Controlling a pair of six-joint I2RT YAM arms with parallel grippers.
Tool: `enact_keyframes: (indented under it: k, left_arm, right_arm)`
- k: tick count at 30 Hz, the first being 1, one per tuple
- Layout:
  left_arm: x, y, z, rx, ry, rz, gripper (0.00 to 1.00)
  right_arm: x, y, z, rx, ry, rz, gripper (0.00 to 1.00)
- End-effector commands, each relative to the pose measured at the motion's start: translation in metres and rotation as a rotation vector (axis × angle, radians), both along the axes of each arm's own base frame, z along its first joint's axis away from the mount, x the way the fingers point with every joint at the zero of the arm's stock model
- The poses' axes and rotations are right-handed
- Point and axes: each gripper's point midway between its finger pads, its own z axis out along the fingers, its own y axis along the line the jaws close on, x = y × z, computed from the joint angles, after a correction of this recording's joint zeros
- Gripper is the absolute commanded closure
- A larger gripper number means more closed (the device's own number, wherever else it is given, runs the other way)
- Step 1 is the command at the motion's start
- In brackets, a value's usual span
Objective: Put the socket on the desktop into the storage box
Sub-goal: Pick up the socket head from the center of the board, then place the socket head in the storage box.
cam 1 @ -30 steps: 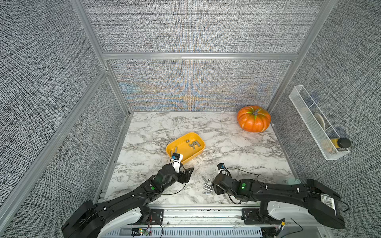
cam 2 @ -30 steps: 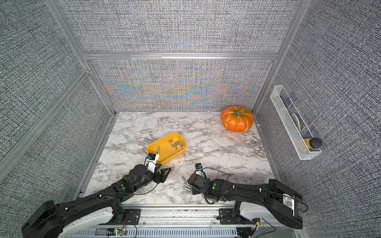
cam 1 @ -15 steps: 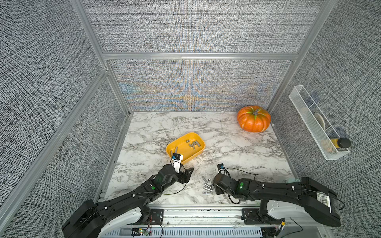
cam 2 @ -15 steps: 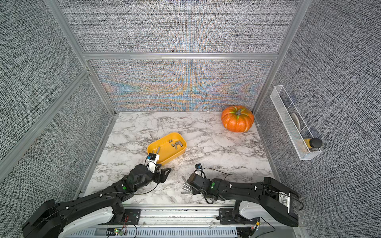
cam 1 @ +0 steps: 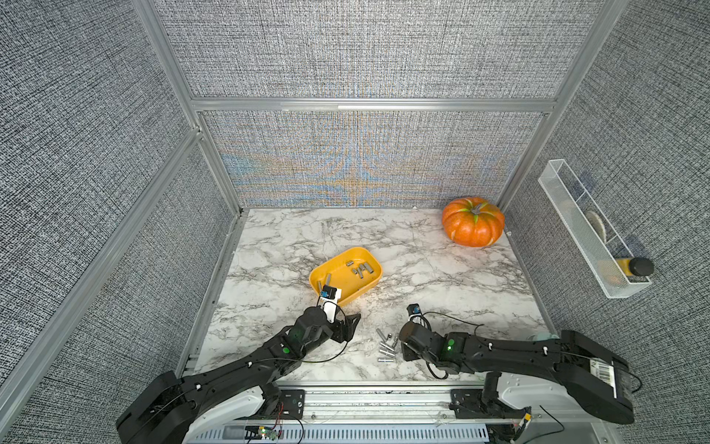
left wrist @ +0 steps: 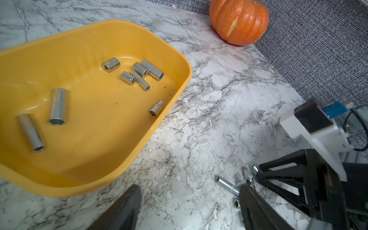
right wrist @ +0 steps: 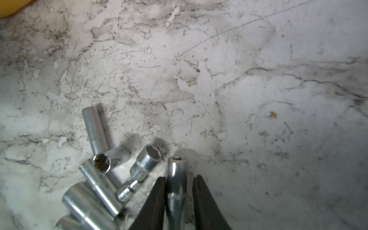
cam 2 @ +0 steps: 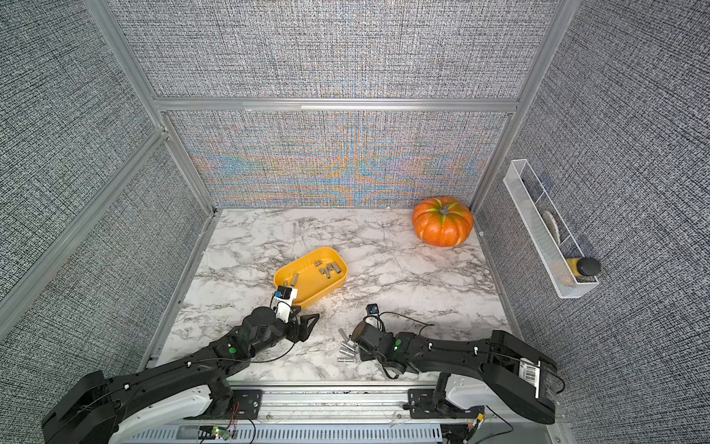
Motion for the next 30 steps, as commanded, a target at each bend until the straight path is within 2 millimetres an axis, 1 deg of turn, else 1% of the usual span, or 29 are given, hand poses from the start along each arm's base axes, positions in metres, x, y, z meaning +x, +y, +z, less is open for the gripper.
enact_keyframes:
  k: [1,4,7,9,12,14,15,17,19,22,24,27,30]
  left_arm:
    - [0.004,-0.002,0.008,-0.015,-0.024,0.006,0.18]
    - [0.004,-0.002,0.009,-0.015,-0.026,0.007,0.18]
    - [0.004,-0.002,0.01,-0.016,-0.029,0.009,0.18]
    - [0.004,-0.001,0.01,-0.017,-0.031,0.011,0.18]
    - [0.005,0.0,0.011,-0.02,-0.031,0.016,0.18]
    - [0.005,0.001,0.012,-0.021,-0.034,0.023,0.18]
    - [0.005,0.001,0.012,-0.022,-0.035,0.026,0.18]
    - [0.006,0.004,0.015,-0.027,-0.041,0.037,0.18]
    - [0.006,0.006,0.016,-0.031,-0.05,0.046,0.18]
    - [0.007,0.011,0.02,-0.039,-0.065,0.07,0.18]
    - [0.008,0.015,0.022,-0.042,-0.075,0.084,0.18]
    - [0.008,0.019,0.026,-0.055,-0.085,0.107,0.18]
    - [0.009,0.022,0.028,-0.066,-0.094,0.121,0.18]
  right_arm:
    - [-0.003,-0.008,-0.007,-0.051,0.02,-0.002,0.76]
    - [-0.002,-0.01,-0.009,-0.069,0.021,-0.005,0.81]
    - [0.0,-0.018,-0.01,-0.11,0.014,-0.026,0.88]
    - [0.004,-0.022,-0.008,-0.127,0.006,-0.045,0.92]
    - [0.013,-0.027,-0.001,-0.144,-0.024,-0.078,0.97]
    - [0.026,-0.028,0.012,-0.14,-0.066,-0.112,1.0]
    - [0.033,-0.028,0.02,-0.13,-0.095,-0.13,1.0]
    - [0.053,-0.022,0.046,-0.066,-0.178,-0.168,1.0]
    - [0.071,-0.007,0.074,0.041,-0.264,-0.153,1.0]
    - [0.097,0.028,0.119,0.245,-0.371,-0.069,1.0]
    - [0.112,0.05,0.138,0.298,-0.402,-0.011,1.0]
    - [0.142,0.086,0.153,0.285,-0.407,0.063,1.0]
    - [0.17,0.126,0.143,0.275,-0.368,0.141,1.0]
